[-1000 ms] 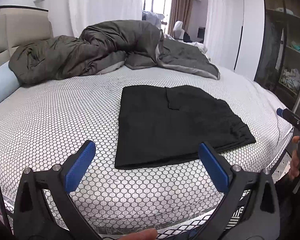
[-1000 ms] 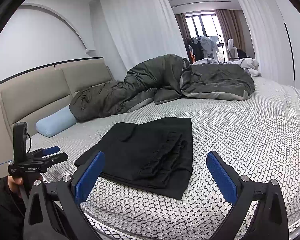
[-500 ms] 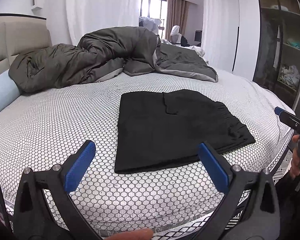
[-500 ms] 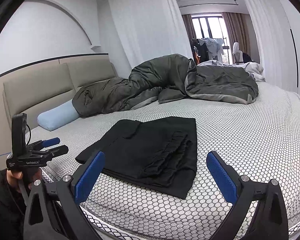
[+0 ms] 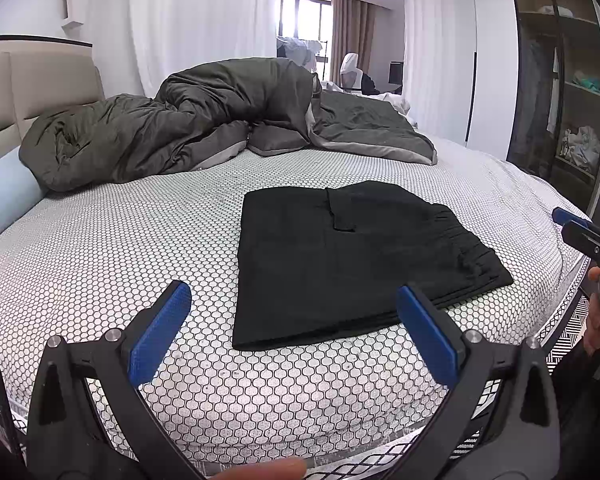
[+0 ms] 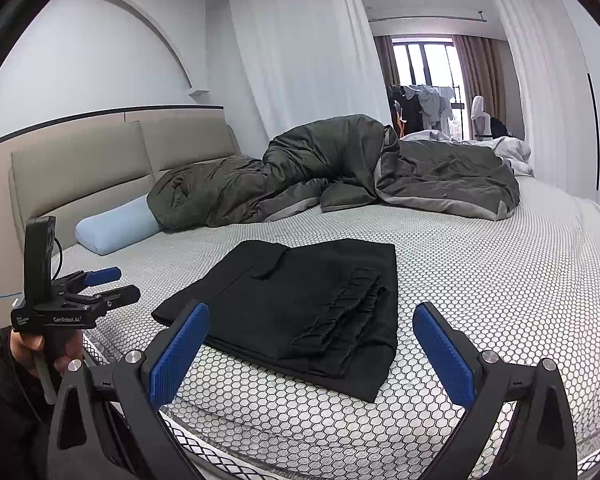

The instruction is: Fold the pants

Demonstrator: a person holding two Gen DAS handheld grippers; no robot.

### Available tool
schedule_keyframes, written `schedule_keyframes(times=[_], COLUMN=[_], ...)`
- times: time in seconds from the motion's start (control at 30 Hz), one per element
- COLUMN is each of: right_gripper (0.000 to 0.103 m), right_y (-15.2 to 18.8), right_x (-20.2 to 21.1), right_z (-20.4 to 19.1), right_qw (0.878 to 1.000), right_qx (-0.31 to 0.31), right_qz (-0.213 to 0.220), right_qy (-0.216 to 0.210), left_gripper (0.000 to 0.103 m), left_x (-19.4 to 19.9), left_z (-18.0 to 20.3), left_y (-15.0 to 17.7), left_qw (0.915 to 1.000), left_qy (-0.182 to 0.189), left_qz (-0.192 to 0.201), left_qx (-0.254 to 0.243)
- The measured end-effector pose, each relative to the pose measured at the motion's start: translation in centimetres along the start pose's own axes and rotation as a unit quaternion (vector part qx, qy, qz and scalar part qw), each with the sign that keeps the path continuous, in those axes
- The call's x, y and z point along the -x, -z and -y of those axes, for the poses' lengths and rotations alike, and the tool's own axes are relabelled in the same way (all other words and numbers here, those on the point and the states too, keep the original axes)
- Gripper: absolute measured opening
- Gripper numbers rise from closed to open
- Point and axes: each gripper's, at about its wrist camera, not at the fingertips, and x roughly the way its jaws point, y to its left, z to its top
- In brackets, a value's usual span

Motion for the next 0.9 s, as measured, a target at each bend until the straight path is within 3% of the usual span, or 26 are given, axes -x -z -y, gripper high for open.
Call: schedule_keyframes(times=[0.9], right_gripper=[0.103], right_y=[0.25], right_x=[-0.38], right_z=[-0.31], right_qw=[1.0], right_qx=[0.019], right_qz=[-0.012], right_qy=[0.003], left_gripper=[0.102], left_x=[0.03], left_z=[-0.27], left_y=[-0.07], left_qw=[1.0], left_qy=[0.001], left_qz=[-0.001], left_qx=[-0.004])
